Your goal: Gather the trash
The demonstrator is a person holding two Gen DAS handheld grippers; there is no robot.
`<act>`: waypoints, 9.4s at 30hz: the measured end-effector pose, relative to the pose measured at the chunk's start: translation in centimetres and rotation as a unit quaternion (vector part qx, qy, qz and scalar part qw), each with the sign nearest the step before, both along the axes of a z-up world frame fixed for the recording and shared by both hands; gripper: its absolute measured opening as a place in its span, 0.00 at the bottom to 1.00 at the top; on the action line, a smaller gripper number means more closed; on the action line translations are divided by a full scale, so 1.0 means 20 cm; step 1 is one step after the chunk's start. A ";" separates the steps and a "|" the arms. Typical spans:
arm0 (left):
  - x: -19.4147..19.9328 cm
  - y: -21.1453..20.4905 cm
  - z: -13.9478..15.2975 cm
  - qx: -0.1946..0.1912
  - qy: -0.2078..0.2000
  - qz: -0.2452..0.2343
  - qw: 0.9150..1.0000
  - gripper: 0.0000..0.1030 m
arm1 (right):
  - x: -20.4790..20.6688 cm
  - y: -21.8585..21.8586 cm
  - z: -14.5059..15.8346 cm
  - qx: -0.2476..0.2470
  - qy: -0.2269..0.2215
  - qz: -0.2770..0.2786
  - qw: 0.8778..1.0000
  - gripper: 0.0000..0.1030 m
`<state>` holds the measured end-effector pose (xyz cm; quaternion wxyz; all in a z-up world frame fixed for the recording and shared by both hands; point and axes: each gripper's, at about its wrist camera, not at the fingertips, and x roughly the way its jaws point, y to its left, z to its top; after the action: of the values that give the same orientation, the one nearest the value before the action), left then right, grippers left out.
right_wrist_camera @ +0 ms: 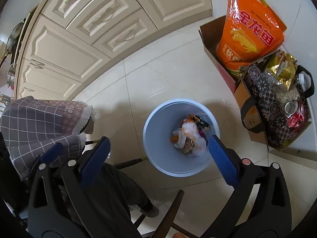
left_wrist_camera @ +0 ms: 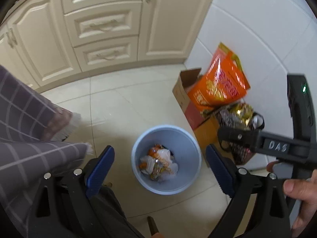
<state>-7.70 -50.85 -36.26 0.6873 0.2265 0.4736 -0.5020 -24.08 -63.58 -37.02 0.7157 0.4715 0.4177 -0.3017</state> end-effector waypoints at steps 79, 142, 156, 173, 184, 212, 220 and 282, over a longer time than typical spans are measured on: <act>1.17 2.49 1.13 -0.136 -0.204 0.469 0.849 0.93 | 2.37 2.19 1.07 -0.304 -0.087 0.559 0.766 0.47; 1.62 1.56 0.87 0.011 -0.185 0.132 0.974 0.16 | 1.74 1.39 1.21 -0.181 -0.195 0.448 0.854 0.16; 1.13 1.68 1.06 -0.073 -0.188 0.184 0.962 0.14 | 1.40 1.31 1.36 -0.206 -0.227 0.411 0.858 0.16; 0.35 1.02 1.34 -0.227 -0.153 0.086 0.958 0.14 | 0.60 0.61 1.30 -0.225 -0.188 0.228 0.929 0.17; 0.07 0.43 0.88 -0.185 -0.027 0.034 0.982 0.15 | 0.22 0.20 0.80 -0.146 -0.107 0.134 0.974 0.17; 0.05 0.05 0.28 -0.067 -0.013 0.053 0.996 0.92 | 0.03 -0.01 0.10 -0.027 -0.023 0.023 0.999 0.94; 0.02 0.16 0.55 -0.112 -0.055 0.064 0.990 0.92 | 0.07 0.04 0.26 -0.051 -0.036 0.033 0.998 0.94; 0.43 2.48 1.98 -0.167 -0.363 0.490 0.775 0.96 | 1.28 2.00 2.02 -0.385 -0.260 0.345 0.816 0.94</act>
<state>0.96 -1.25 3.32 0.9882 0.0105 0.1446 -0.0494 1.52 -23.51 3.46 0.9779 0.0436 0.2009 -0.0375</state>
